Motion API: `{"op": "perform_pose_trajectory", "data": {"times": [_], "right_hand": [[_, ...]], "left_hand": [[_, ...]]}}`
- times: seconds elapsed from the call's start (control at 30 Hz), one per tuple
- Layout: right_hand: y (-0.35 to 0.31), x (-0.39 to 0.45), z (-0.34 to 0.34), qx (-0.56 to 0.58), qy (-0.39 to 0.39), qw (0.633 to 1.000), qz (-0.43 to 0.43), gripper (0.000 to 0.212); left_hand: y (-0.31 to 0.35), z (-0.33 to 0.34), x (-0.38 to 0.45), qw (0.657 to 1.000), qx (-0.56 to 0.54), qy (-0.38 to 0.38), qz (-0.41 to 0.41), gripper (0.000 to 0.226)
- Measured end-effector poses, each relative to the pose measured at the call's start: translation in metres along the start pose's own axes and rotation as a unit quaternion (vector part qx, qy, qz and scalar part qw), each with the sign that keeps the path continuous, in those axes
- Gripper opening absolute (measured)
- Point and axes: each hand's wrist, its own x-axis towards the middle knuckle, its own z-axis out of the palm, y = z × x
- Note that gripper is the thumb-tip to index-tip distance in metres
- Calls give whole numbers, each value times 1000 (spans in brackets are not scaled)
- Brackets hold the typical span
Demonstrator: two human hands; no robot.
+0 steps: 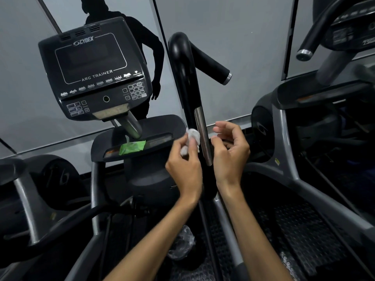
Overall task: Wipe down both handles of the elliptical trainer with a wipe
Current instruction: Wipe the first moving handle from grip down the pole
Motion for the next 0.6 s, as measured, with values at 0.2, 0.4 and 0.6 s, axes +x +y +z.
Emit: {"op": "perform_pose_trajectory", "data": {"times": [0.2,0.4,0.6], "right_hand": [[3,-2,5,-4,-12,1000,7,26],[7,2,4,-8,-5,1000,8,25],[9,5,9,-3,-12,1000,5,21]], "left_hand": [[4,7,37,995,-81,-39,-53,23],[-3,0,-1,995,5,-89,-48,22],[-6,15,61,950,-196,-189,-156,29]]}}
